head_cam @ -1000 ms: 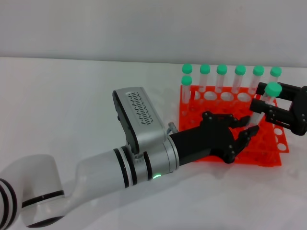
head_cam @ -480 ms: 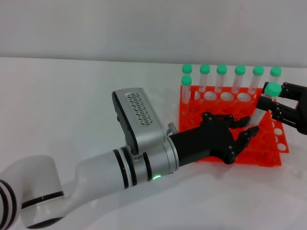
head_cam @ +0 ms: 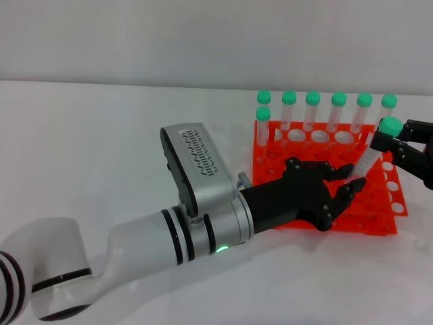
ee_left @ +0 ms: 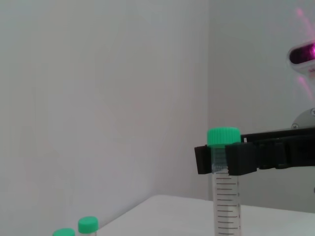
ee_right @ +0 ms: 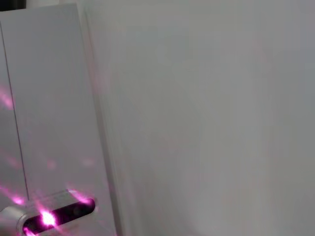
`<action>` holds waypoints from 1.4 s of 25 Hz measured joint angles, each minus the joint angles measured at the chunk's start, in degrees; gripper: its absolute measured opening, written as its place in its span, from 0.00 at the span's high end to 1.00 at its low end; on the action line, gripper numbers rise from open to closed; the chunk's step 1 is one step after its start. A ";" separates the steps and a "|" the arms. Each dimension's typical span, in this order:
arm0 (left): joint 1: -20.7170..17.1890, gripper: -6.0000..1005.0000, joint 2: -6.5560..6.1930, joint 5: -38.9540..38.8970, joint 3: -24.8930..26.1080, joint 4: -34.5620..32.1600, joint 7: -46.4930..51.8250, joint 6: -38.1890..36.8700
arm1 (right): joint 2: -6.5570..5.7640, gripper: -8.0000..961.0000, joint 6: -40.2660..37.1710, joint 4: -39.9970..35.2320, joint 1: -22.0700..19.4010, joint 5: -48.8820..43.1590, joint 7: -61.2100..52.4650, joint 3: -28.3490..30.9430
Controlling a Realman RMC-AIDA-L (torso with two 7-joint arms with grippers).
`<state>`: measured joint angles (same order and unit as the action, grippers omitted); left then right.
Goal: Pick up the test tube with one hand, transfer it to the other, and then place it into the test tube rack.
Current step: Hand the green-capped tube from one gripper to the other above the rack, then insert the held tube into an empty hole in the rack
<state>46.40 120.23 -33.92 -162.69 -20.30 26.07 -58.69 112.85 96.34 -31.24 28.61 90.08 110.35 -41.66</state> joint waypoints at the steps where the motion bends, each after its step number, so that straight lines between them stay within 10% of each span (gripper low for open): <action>1: 0.06 0.68 0.00 0.00 0.00 -0.05 -0.03 0.28 | 0.00 0.75 0.02 0.00 -0.01 -0.01 0.08 0.00; 19: -1.25 0.66 0.17 0.97 1.29 -0.09 -8.83 3.42 | 0.34 0.75 -0.01 0.04 0.12 0.41 0.50 -0.05; 21: -2.31 0.46 0.19 0.89 2.62 -0.17 -10.11 3.18 | 0.38 0.75 -0.45 0.04 -0.05 1.35 0.85 -0.01; 35: -24.26 0.18 -0.07 -7.91 19.28 -1.82 -23.93 -8.71 | 2.68 0.75 -10.20 7.66 5.43 9.77 9.21 -1.41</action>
<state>22.14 120.16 -41.83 -143.42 -22.11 2.14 -67.39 115.53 86.14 -23.58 34.05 99.85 119.56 -43.07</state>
